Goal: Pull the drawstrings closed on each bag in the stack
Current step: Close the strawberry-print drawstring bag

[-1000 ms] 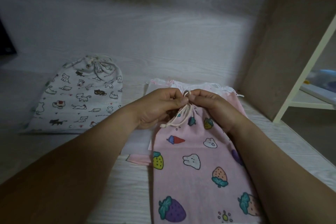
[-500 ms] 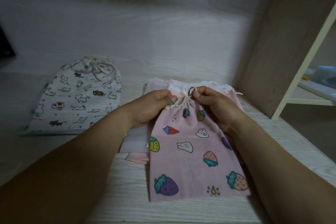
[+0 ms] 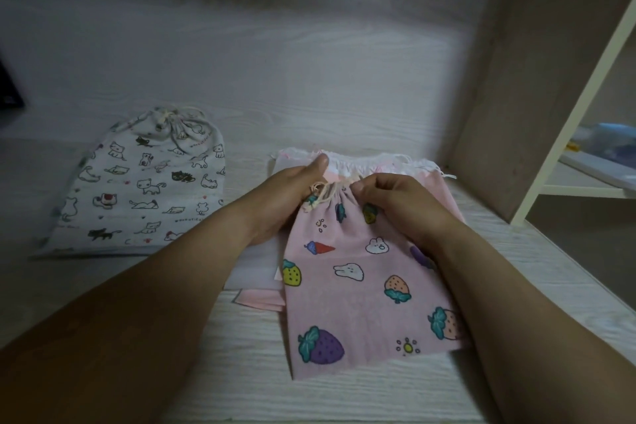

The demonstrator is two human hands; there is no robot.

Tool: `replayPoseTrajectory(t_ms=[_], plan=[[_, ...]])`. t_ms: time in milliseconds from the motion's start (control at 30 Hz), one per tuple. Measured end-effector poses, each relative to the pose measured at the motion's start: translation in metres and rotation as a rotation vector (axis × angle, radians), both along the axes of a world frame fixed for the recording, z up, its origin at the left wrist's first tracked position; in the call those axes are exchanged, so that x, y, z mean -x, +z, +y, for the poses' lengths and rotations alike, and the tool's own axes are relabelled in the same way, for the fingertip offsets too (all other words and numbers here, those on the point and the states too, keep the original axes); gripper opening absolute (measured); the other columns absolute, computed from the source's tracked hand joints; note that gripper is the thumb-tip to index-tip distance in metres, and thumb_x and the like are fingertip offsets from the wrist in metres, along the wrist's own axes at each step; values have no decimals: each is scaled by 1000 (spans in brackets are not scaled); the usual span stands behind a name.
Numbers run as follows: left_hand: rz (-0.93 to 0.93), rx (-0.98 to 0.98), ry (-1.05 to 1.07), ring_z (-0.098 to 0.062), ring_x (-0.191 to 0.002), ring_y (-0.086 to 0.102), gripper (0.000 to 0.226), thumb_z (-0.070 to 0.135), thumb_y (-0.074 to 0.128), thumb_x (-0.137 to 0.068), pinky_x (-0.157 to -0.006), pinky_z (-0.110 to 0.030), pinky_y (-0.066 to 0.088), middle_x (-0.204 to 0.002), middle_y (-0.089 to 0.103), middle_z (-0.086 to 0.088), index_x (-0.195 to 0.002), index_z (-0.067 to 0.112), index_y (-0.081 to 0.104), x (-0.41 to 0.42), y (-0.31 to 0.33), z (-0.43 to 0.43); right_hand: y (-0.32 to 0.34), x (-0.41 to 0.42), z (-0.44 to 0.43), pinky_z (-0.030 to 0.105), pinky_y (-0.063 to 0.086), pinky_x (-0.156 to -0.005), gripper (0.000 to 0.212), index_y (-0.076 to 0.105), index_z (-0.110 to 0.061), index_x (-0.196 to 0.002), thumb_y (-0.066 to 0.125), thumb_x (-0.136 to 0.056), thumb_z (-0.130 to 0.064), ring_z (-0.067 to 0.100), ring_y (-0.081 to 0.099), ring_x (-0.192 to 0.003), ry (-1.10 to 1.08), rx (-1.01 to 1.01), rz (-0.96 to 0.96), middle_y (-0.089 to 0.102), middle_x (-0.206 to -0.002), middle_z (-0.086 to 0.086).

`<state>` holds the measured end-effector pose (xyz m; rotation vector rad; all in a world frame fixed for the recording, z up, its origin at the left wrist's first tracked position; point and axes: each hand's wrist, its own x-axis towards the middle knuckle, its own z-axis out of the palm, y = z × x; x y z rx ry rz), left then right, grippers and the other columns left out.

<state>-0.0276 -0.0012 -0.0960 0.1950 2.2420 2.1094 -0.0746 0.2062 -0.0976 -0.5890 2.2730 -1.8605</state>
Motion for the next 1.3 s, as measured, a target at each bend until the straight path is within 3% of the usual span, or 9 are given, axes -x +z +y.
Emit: replayPoseTrajectory(t_ms=[133, 333, 533, 667, 800, 900, 1000, 1133, 1300], plan=[[26, 52, 2, -23, -93, 73, 27, 35, 60, -102, -95, -44, 56, -101, 78, -12, -98, 11, 72, 2, -4, 0, 3, -1, -2, 25, 50, -63, 24, 66, -8, -85, 61, -104, -21, 10, 59, -58, -13, 84, 5, 65, -63, -2], [80, -102, 162, -15, -71, 70, 19, 21, 56, -105, -62, -22, 56, -81, 75, -5, -97, 8, 66, 5, -3, -1, 4, -11, -2, 61, 53, -99, 50, 66, 6, -113, 69, -96, -41, 52, 69, -108, -13, 158, -116, 72, -112, 32], [-88, -219, 121, -35, -101, 75, 39, 41, 58, -103, -89, -41, 60, -107, 77, -19, -110, 6, 73, -8, 8, 3, 0, -11, 1, 86, 40, -80, 70, 67, 1, -113, 74, -84, -63, 78, 53, -100, 47, -22, -189, 72, -109, 34], [-117, -2, 109, -32, -93, 75, 25, 27, 65, -100, -98, -49, 57, -104, 77, -20, -101, 4, 75, -8, 8, -3, 9, -7, 4, 34, 47, -42, 64, 62, 6, -118, 65, -96, -54, 38, 55, -48, -33, -129, -173, 70, -89, 33], [-107, 154, 225, -23, -67, 70, 18, 22, 65, -101, -63, -28, 59, -89, 75, -16, -95, 7, 71, -9, 17, -1, 25, -10, 6, 29, 51, -43, 41, 61, 3, -122, 61, -103, -33, 31, 61, -57, 9, -227, -284, 59, -97, 32], [-132, 216, 259, -29, -75, 73, 27, 29, 67, -99, -70, -33, 61, -90, 77, -16, -103, 3, 71, -17, 19, 1, 27, -14, 3, 45, 60, -81, 44, 61, 10, -120, 67, -96, -26, 37, 59, -87, -8, -250, -245, 60, -105, 28], [-183, 109, 273, -32, -78, 75, 17, 17, 68, -98, -75, -39, 63, -88, 77, -20, -98, 1, 72, -30, 19, 2, 25, -29, 1, 31, 47, -61, 25, 62, -7, -91, 66, -99, -30, 27, 57, -70, -95, -285, -123, 63, -85, 18], [-100, -153, 365, -26, -72, 70, 10, 9, 64, -99, -69, -34, 60, -91, 74, -19, -102, 2, 71, -48, 22, -7, 32, -50, 0, 22, 31, -40, 40, 51, -17, -69, 65, -101, -37, 12, 39, -41, -135, -176, -27, 45, -51, -4], [-83, -342, 260, -28, -89, 75, 31, 27, 64, -101, -86, -38, 61, -105, 78, -18, -117, 1, 72, -81, 43, -34, 43, -68, -28, 23, 33, -49, 39, 60, -6, -83, 61, -103, -39, 19, 44, -55, -124, -47, 28, 49, -66, 10]])
